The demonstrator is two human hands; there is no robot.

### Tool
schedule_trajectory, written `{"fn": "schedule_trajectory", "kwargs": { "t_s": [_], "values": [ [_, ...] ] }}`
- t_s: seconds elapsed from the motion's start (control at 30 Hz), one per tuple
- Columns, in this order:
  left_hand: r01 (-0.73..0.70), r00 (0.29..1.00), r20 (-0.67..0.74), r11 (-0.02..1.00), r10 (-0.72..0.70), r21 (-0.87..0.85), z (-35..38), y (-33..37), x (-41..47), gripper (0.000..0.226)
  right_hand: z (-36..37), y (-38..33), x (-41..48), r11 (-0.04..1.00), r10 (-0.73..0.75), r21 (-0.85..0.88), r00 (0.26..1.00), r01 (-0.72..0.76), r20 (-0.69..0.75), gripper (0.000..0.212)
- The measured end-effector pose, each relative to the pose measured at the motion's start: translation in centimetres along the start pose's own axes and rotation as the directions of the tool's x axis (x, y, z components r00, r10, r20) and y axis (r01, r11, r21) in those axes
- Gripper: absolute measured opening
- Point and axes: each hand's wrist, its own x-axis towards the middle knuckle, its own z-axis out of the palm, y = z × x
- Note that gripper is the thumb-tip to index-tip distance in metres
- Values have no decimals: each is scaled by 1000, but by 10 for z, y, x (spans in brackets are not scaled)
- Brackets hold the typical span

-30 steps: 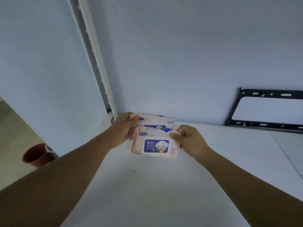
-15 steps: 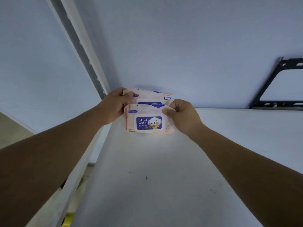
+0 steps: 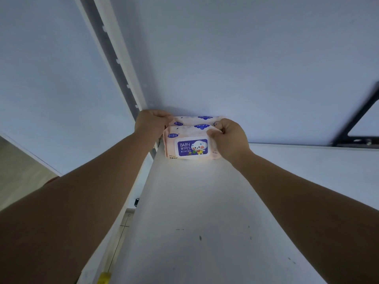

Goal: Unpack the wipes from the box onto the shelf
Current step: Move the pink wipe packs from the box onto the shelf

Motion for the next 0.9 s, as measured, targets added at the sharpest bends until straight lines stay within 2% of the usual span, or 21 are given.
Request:
{"fn": "schedule_trajectory", "kwargs": {
  "t_s": [0.03, 0.13, 0.27, 0.37, 0.47, 0.6, 0.7, 0.8, 0.9],
  "values": [
    [-15, 1000, -22, 1000, 16, 16, 1, 1, 0, 1, 1, -1, 1, 1000, 5, 20, 1000, -5, -2, 24],
    [-48, 997, -48, 995, 52, 85, 5, 3, -2, 13, 4, -2, 3, 999, 21, 38, 1000, -21, 3, 23],
    [-37, 998, -42, 995, 42, 95, 4, 5, -4, 22, -2, -6, 6, 998, 64, -7, 997, -64, 40, 22],
    [-40, 998, -42, 991, 46, 126, 4, 8, -9, 18, -9, -10, 7, 993, 89, -88, 992, -81, 93, 21],
    [-62, 997, -31, 984, 68, 170, 2, 12, -18, 8, -18, -13, 2, 987, 75, -151, 988, -55, 133, 22],
    [-103, 994, -7, 940, 112, 326, -4, 18, -34, 30, -38, -12, -6, 970, 16, -242, 996, 6, 89, 42],
    [-153, 988, 28, 898, 155, 412, -11, 20, -50, 32, -58, -6, -12, 937, 14, -350, 996, 19, 92, 47],
    [-164, 985, 29, 893, 168, 420, -16, 21, -69, 30, -84, -2, -22, 928, 0, -369, 990, 54, 143, 48],
    [-192, 981, 123, 876, 153, 443, -15, 22, -93, 18, -106, 2, -39, 931, -16, -352, 976, 94, 218, 37]
  ]
}}
